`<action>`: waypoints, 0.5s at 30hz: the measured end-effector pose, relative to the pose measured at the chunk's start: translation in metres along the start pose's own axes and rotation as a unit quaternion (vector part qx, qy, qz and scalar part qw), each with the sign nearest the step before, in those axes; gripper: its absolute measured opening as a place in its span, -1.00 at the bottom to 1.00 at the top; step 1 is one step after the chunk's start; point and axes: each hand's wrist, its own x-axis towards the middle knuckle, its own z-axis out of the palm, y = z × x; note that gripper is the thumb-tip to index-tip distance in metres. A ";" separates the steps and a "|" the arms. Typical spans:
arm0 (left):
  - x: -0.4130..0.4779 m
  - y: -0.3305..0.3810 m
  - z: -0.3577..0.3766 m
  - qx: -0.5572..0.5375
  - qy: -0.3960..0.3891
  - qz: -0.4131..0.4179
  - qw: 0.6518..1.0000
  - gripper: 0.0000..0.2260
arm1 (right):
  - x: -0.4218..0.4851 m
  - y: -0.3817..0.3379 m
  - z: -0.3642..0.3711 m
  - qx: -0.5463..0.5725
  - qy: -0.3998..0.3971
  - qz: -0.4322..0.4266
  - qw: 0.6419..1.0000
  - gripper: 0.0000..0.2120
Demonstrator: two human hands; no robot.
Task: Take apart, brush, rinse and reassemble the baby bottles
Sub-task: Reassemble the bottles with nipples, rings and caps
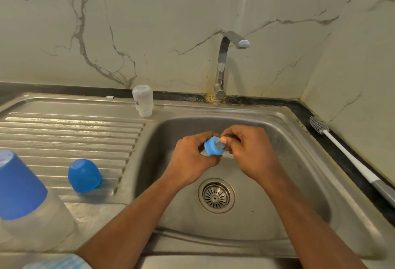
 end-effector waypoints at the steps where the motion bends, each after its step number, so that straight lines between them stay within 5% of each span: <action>1: 0.000 0.001 0.001 -0.006 -0.007 0.009 1.000 -0.68 | 0.001 0.004 0.000 0.025 0.005 0.013 1.000 -0.90; 5: 0.000 0.000 0.002 -0.022 -0.013 0.020 0.999 -0.62 | 0.002 0.010 -0.003 0.109 0.004 0.053 0.993 -0.89; 15: -0.001 -0.008 0.008 -0.001 0.004 -0.037 0.999 -0.75 | -0.003 0.011 0.000 0.076 -0.043 0.036 0.996 -0.91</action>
